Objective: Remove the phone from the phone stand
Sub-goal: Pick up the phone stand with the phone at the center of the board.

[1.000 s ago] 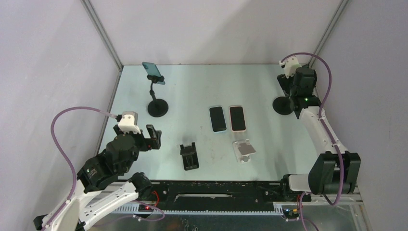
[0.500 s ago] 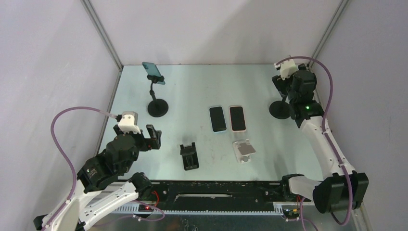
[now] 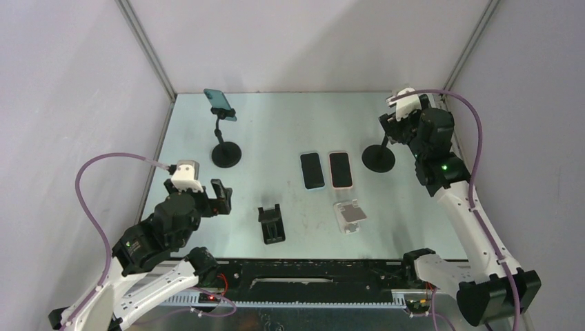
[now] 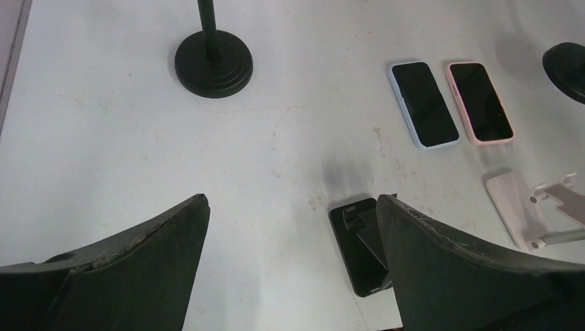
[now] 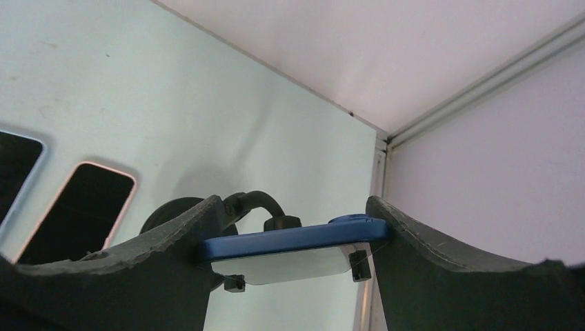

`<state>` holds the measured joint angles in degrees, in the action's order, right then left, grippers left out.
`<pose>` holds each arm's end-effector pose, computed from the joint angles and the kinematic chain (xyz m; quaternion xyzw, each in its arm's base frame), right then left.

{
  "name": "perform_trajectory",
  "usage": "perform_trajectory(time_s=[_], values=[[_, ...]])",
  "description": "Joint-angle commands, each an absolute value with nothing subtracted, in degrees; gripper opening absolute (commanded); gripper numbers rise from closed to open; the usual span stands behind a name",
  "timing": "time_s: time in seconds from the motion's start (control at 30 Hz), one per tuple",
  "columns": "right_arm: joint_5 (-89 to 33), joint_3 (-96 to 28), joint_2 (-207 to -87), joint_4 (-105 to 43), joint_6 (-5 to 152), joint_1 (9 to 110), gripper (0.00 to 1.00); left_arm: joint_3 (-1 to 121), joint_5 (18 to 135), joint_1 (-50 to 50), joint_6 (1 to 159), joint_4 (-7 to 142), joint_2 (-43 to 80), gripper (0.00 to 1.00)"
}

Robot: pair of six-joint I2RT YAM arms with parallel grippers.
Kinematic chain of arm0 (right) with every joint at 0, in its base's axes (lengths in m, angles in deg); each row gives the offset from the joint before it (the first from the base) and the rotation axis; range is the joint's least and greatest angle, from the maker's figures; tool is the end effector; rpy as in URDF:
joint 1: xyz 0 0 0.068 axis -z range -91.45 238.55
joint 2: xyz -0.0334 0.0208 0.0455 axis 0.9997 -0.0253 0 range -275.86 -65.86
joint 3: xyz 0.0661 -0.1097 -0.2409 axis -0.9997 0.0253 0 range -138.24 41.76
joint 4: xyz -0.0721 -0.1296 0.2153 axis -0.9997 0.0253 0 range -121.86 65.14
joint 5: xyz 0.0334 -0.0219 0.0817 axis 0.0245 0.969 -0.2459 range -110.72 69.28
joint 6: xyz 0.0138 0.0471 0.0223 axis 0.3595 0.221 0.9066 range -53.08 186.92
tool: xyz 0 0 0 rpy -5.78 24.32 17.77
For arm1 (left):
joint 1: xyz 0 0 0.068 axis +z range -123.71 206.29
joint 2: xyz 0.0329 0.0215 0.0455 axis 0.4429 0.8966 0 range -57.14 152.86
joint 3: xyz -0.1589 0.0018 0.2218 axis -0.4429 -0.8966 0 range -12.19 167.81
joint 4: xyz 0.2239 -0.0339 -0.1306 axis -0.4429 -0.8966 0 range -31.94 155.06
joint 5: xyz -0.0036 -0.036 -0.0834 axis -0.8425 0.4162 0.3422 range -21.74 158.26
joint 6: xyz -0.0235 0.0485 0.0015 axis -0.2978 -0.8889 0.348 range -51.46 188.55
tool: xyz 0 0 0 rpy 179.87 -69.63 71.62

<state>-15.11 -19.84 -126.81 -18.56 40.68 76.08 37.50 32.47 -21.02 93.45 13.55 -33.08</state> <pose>0.2379 0.0489 0.3832 -0.2296 0.7458 -0.1127 0.6151 0.0603 -0.0346 0.3363 -0.0033 0.8228 -0.0873 0.5616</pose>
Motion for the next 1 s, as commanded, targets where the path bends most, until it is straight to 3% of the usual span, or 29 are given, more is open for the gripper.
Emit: perform_trajectory(time_s=[0.0, 0.27, 0.73, 0.97], values=[[-17.6, -21.5, -122.3, -26.2, 42.3, 73.9, 0.0, 37.4, 32.5, -20.6, 92.2, 15.3, -34.1, 0.98], [-19.9, -24.9, -122.0, -23.1, 44.9, 66.0, 0.0, 38.3, 33.4, -20.5, 90.5, 15.8, -34.5, 0.98], [-27.3, -29.4, -122.2, -21.6, 43.9, 47.2, 0.0, 41.2, 46.2, -20.6, 85.0, 24.6, -36.0, 1.0], [-30.9, -29.3, -122.5, -17.7, 42.2, 39.7, 0.0, 41.3, 52.2, -20.5, 85.1, 24.1, -33.8, 0.92]])
